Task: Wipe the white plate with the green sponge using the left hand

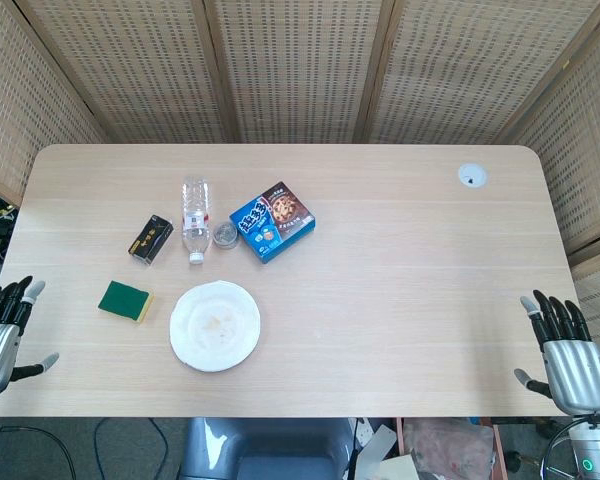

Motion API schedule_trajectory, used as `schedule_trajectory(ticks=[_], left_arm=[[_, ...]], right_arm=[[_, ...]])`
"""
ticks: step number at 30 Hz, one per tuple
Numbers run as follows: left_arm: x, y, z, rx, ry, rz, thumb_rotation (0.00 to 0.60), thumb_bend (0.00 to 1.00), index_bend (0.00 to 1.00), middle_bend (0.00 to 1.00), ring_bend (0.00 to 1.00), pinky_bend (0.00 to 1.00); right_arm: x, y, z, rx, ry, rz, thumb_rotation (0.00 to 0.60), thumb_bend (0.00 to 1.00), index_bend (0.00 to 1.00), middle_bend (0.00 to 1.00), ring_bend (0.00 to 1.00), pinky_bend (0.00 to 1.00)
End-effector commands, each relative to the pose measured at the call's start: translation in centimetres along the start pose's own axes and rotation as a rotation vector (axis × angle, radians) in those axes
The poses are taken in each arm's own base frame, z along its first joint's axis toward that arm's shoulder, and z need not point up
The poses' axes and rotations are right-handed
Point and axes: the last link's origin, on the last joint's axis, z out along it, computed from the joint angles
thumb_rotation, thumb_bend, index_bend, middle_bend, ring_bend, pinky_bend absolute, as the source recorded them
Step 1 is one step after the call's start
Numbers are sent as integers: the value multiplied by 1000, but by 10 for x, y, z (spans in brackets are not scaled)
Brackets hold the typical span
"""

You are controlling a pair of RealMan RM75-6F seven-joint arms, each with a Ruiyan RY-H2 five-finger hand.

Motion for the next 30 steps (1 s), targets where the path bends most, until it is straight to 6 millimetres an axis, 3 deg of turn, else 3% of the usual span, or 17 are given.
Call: schedule_trajectory(ticks=[1, 9, 16, 24, 30], left_arm=[[-2, 1, 3, -21, -13, -8, 600, 0, 0, 0, 0, 0], [-13, -4, 21, -49, -67, 3, 600, 0, 0, 0, 0, 0], [-39, -11, 87, -144, -155, 79, 600, 0, 0, 0, 0, 4], [-74, -2, 141, -252, -256, 175, 600, 0, 141, 91, 28, 216], [-94, 9, 159, -288, -279, 233, 600, 0, 184, 130, 68, 249]], right_arm=[[1, 0, 0, 2, 3, 6, 600, 0, 0, 0, 0, 0], [1, 3, 1, -13, -1, 9, 600, 0, 0, 0, 0, 0], [-1, 4, 4, -26, -7, 6, 600, 0, 0, 0, 0, 0], [-6, 7, 11, -61, -27, -10, 600, 0, 0, 0, 0, 0], [-11, 9, 14, -75, -45, -24, 600, 0, 0, 0, 0, 0]])
